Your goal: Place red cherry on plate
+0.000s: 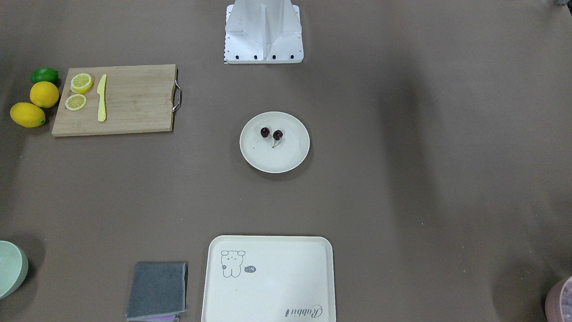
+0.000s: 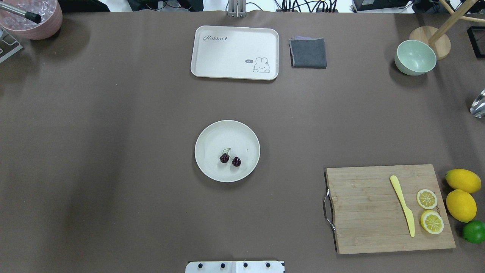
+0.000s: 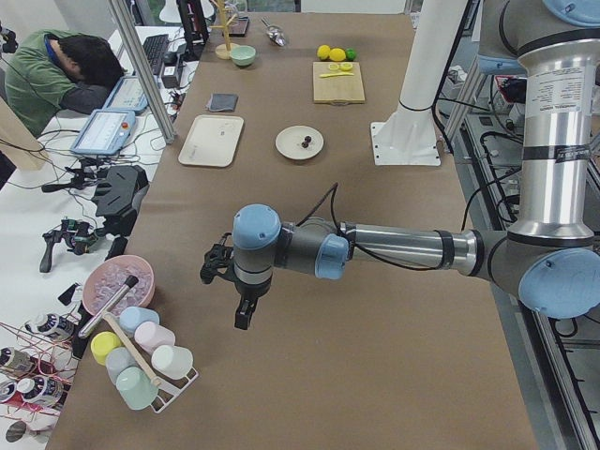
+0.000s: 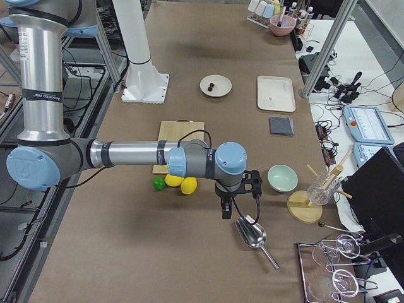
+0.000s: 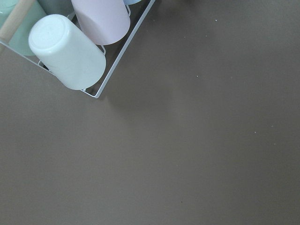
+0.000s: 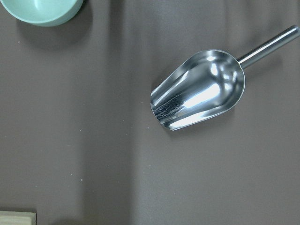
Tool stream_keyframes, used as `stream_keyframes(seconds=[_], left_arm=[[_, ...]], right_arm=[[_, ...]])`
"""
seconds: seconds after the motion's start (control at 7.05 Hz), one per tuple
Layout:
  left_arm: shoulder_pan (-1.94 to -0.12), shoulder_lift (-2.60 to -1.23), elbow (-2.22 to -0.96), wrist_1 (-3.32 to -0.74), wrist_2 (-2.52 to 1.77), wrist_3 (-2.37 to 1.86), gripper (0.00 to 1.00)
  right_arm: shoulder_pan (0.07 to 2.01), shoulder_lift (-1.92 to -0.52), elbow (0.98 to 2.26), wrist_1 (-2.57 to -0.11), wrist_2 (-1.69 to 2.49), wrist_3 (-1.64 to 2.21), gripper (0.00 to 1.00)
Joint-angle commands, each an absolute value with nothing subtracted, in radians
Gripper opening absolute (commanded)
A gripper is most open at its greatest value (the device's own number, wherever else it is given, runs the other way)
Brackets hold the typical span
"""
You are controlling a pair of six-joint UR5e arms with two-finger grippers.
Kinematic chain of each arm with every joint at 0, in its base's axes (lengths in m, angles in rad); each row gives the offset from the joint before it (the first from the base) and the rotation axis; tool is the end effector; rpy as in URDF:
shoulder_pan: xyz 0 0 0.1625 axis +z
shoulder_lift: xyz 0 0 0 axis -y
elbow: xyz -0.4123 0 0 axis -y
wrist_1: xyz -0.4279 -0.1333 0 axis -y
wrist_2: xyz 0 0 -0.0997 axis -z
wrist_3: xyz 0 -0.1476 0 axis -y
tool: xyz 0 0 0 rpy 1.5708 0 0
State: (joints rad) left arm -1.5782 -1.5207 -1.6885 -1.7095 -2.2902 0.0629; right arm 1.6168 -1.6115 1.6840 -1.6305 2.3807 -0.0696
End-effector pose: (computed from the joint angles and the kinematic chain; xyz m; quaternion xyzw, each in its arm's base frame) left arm -0.0399 -0.5263 0.6336 0.1086 0.3465 0.0621 0.9297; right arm 0.0499 -0.5092 0.6440 0.0286 -0.3930 -0.0134 0.9190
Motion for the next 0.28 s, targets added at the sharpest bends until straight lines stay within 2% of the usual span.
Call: stream_keyframes(seconds=[0.0,0.14], left_arm=[[-1.578,-1.522,-1.687,-1.709,-2.290,0.063,0.98],[-1.578,-1.522,-1.687,-1.709,-2.290,0.061,0.98]], right_arm=[[1.617,-1.611,1.697,-1.631,2.387,-0.055,1.00],[1.617,-1.611,1.697,-1.631,2.388,-0.055,1.00]])
